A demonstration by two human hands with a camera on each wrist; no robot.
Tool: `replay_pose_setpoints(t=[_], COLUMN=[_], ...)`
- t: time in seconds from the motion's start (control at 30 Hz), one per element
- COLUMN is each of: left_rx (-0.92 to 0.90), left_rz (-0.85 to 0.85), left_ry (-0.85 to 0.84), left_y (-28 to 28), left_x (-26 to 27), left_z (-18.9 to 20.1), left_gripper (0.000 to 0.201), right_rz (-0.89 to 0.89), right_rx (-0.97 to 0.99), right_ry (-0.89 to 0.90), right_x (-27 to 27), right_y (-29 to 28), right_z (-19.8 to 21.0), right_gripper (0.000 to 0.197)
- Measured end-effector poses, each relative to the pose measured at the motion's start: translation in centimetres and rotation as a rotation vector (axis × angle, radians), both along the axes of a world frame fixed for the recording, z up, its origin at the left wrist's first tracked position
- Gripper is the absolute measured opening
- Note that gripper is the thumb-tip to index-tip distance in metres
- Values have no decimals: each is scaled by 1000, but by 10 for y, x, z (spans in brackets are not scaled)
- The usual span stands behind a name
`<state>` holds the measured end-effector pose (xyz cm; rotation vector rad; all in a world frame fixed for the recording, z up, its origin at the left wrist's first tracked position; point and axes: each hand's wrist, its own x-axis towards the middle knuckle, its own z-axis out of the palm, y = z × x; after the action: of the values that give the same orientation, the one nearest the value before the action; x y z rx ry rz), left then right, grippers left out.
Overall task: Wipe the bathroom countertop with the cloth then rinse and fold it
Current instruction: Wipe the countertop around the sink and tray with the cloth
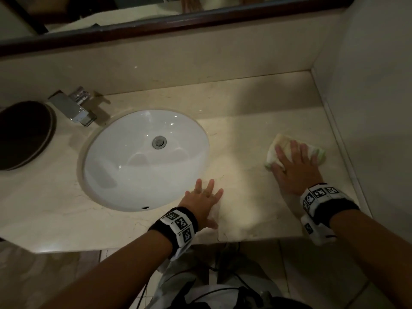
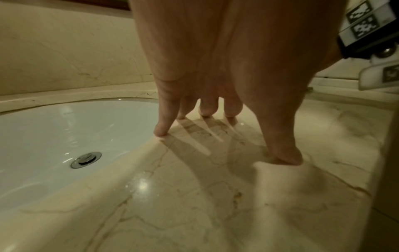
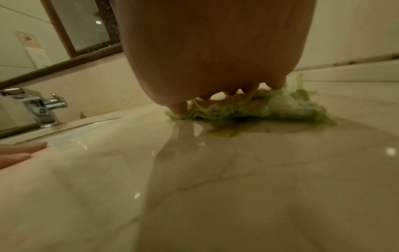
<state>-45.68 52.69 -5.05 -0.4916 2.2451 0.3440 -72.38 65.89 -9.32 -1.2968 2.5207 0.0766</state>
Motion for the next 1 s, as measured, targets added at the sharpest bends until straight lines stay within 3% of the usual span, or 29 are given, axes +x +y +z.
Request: replay_pose_setpoints(t=[0.4,0.5,0.83,1.0], left_rx=[-15,11,81,67], left_rz=[-5,0,-6,-26], left_ry=[56,83,78,115], left_y=[-3,-8,-14,-15], left_x=[3,4,6,8], left_z=[-2,-2,-15,-16], left_gripper=[94,92,90,91], right_rz=[299,264,211,251], right_rx=[18,43,215,181], right_ry=[-19,-22,-31,-30], right_x=[94,109,88,83], right_y=[-88,-105,-187,-178], right_z=[-2,-3,6,6], right_gripper=[71,65,63,62])
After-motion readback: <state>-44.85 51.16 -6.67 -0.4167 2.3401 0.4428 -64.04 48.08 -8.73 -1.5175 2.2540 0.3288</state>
